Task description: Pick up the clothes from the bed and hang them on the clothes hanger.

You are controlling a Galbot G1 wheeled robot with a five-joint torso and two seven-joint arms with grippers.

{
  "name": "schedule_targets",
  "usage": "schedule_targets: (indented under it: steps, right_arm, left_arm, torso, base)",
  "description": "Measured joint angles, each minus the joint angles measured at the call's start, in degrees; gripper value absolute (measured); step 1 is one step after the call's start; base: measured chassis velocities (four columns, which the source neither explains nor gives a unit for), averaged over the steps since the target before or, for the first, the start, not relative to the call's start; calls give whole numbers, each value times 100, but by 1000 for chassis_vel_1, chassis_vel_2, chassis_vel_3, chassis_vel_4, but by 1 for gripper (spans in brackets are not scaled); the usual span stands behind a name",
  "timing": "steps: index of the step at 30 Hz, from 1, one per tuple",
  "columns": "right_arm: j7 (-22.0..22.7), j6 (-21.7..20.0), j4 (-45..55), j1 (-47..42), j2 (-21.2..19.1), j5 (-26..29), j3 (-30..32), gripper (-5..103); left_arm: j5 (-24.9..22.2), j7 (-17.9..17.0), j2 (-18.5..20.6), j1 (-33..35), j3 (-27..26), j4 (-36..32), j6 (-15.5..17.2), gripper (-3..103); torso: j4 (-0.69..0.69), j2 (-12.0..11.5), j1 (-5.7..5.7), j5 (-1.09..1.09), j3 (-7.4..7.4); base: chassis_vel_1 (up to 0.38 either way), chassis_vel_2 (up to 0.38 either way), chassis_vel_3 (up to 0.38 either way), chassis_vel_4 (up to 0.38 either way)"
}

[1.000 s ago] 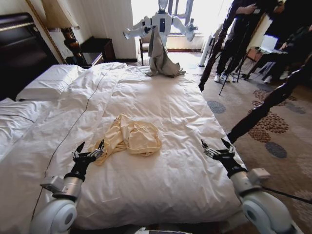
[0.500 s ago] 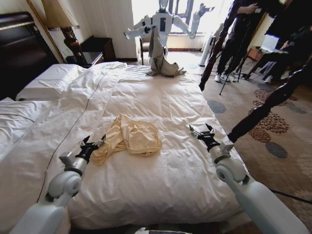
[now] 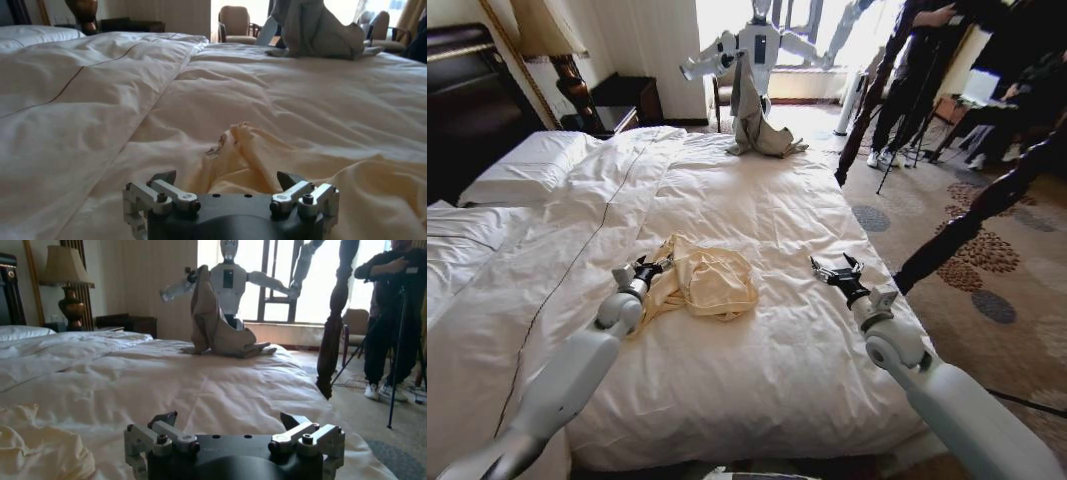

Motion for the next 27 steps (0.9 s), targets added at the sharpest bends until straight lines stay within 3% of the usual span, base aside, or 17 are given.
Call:
schedule_targets:
  steps: [4,10,15,19,21,22,24,27]
  right_arm:
    - [-12,-4,32,-105,-5,1,162,100]
    - [-11,-6,5,-117,12,-7,240,100]
    - [10,-11,-14,-105,48,-23,234,100]
    - [36,-14,-62,-131,98,-73,282,100]
    - [37,-15,-61,-151,100,-76,308,100]
    - [34,-16,-55,-188,101,-80,361,100]
    - [30,-16,-48,-213,101,-81,399,100]
    - [11,-18,-20,-295,94,-82,532,100]
  left_arm:
    - [294,27,9,-5,111,208,-10,103]
    - [395,173,125,201,78,88,-34,84]
    - [394,179,142,227,70,-18,-81,76]
    - [384,179,162,245,54,-147,-122,59]
    - [383,179,163,251,54,-159,-126,59]
    - [382,179,163,257,56,-163,-130,52]
    - [381,179,162,261,56,-165,-131,52]
    - [381,199,160,270,67,-174,-129,43]
  torso:
    - [0,0,0,0,0]
    - [1,0,-1,-1,-1]
    - [1,0,-1,0,0]
    - [0,1,-1,1,-1]
    - [0,1,-1,0,-1]
    - [0,1,-1,0,-1]
    - [0,1,-1,0,-1]
    - [0,1,-1,1,-1]
  base:
    - [0,0,0,0]
    - [0,0,0,0]
    - [0,0,0,0]
    - [0,0,0,0]
    - [0,0,0,0]
    - [0,0,0,0]
    - [0,0,0,0]
    - [0,0,0,0]
